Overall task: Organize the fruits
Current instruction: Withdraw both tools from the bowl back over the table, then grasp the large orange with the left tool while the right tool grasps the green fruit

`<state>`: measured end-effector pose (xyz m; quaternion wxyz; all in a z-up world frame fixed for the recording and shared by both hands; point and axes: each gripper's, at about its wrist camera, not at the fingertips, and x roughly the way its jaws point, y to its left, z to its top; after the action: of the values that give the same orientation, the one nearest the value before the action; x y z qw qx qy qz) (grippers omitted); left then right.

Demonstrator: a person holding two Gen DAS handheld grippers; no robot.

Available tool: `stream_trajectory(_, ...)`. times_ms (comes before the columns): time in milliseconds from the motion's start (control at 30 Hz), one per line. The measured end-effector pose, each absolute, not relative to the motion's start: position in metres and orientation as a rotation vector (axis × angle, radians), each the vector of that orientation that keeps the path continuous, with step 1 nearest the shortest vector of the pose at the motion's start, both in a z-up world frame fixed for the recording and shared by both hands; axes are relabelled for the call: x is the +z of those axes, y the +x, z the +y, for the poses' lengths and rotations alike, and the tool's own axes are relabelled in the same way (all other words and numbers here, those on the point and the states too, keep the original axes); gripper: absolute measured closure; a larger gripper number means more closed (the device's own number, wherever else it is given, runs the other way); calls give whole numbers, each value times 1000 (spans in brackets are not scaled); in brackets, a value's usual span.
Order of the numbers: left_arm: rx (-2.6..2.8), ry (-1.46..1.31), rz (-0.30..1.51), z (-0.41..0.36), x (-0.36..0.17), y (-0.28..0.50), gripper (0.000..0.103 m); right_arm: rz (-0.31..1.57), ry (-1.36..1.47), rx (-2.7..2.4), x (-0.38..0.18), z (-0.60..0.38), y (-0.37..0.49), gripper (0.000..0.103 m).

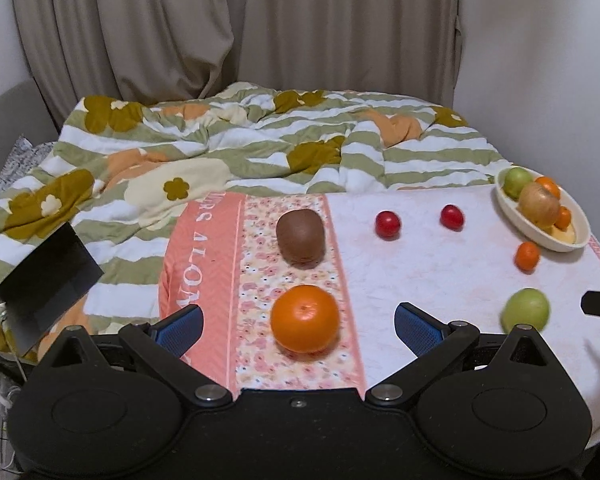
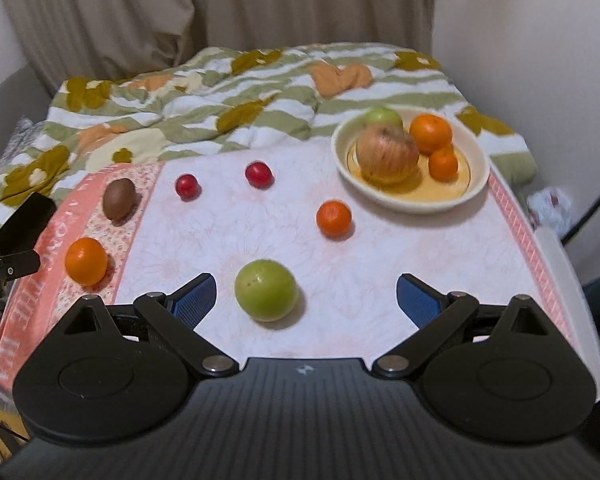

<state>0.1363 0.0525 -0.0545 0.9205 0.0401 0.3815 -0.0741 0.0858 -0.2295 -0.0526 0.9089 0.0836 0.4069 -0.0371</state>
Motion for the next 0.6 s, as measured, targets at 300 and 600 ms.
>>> stream_trajectory(300,-225,80,849,59,-90,169,5,886,197,-148,-82,-206,102,0)
stream_trajectory(600,-213,79,889,56,-108,186,15,925,188,-131,-106,-200,121,0)
